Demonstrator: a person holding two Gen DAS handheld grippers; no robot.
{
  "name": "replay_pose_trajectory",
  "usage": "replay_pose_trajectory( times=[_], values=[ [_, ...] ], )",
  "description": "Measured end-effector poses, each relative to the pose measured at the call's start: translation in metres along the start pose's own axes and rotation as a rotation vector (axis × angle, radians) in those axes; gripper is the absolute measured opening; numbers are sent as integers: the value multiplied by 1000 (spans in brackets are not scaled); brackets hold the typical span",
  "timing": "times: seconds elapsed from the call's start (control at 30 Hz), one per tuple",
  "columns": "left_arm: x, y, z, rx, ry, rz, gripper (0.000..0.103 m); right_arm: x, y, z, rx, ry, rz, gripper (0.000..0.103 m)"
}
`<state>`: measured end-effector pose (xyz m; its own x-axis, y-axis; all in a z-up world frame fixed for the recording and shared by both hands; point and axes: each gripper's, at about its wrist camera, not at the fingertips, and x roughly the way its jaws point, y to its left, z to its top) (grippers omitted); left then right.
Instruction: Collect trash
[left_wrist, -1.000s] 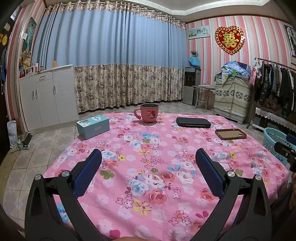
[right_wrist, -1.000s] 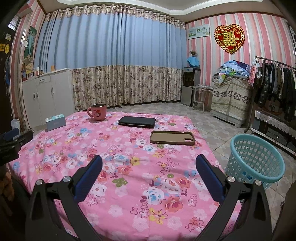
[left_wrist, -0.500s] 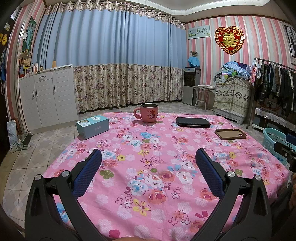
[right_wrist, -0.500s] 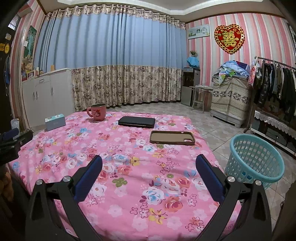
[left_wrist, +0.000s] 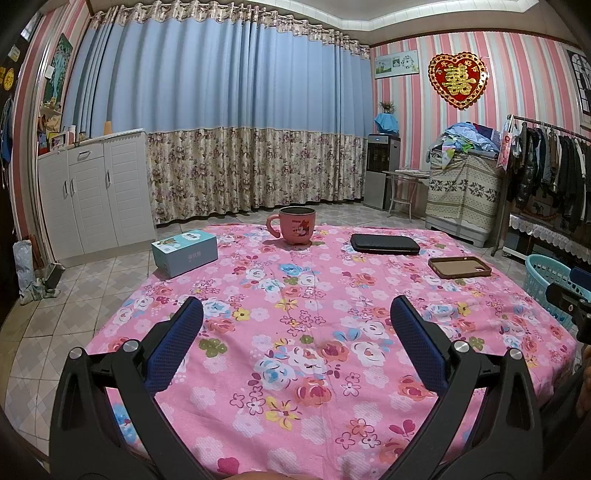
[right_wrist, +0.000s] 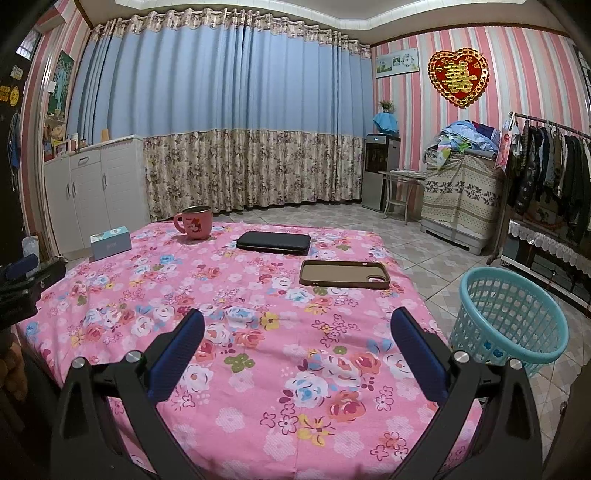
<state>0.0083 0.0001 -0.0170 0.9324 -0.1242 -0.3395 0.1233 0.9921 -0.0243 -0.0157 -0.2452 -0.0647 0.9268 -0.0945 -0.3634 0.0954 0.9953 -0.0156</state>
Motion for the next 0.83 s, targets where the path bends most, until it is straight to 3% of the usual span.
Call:
replay_pose_trajectory(
  times=[0.6, 0.83],
  values=[
    [1, -2, 0, -1, 1, -4, 98, 0, 0, -1, -2, 0, -1, 99],
    [3, 6, 0, -54, 7, 4, 98, 0, 0, -1, 0, -1, 0, 99]
  ],
)
